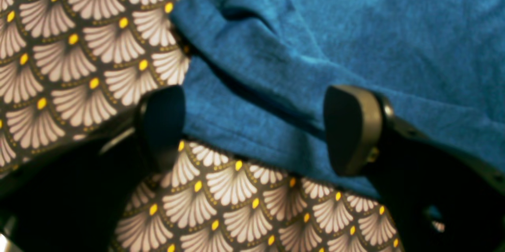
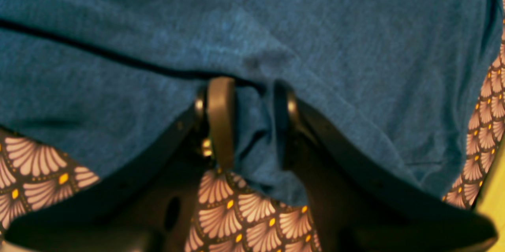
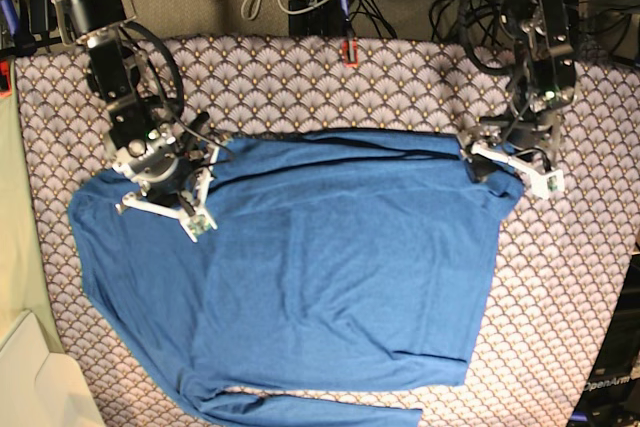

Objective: Fold the T-shirt properly
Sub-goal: 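Reposition the left gripper along the shirt edge and regrasp, then pull the held shirt edge back toward the robot with both grippers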

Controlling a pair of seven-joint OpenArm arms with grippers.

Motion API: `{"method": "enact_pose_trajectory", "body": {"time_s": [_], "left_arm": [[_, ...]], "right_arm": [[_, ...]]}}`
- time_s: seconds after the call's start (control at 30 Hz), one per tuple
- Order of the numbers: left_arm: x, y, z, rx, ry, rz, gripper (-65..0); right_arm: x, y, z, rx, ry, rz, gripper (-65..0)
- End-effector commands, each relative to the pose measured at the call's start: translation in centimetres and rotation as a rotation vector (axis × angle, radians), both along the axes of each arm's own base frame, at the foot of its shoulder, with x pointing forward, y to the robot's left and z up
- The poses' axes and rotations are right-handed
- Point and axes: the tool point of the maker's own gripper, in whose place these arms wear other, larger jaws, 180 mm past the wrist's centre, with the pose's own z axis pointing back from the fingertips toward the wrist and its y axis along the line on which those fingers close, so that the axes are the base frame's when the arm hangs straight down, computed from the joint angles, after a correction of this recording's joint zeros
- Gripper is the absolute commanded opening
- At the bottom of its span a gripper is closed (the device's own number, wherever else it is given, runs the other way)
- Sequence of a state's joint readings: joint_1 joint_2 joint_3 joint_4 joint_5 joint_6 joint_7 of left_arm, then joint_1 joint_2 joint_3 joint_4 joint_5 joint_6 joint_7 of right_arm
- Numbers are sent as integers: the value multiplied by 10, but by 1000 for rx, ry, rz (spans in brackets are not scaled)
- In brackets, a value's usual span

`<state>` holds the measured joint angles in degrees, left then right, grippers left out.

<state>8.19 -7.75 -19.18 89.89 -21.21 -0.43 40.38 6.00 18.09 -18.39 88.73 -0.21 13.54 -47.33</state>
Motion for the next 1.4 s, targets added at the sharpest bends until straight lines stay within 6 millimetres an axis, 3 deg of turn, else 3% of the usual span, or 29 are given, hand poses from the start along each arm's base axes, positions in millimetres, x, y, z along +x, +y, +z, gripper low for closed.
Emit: {"method": "enact_pose_trajectory", "body": {"time_s": [0.0,0.3,0.7,0.93,1.2,1.37], "left_arm": [[5,3,9,11,-33,-1,-117],[-3,6,2,15,-10,7,-117],[-14,8,-27,-10,67,21,-117],[-14,4,-29,-24,72,18,-117],[-14,2,-29,-26,72,14,-118],[-14,1,-29,-27,72,12,-120]], "right_arm": [[12,0,16,5,-54,5,-465],[12,-1,15,2,-53,5,-465],[13,-3,17,1,-56,-1,-460],[12,-13,49,20,-132,-49,-457],[-21,-5,60,64,-159,-52,-306],[-33,-3,51,105,-136,-98,-250]]}}
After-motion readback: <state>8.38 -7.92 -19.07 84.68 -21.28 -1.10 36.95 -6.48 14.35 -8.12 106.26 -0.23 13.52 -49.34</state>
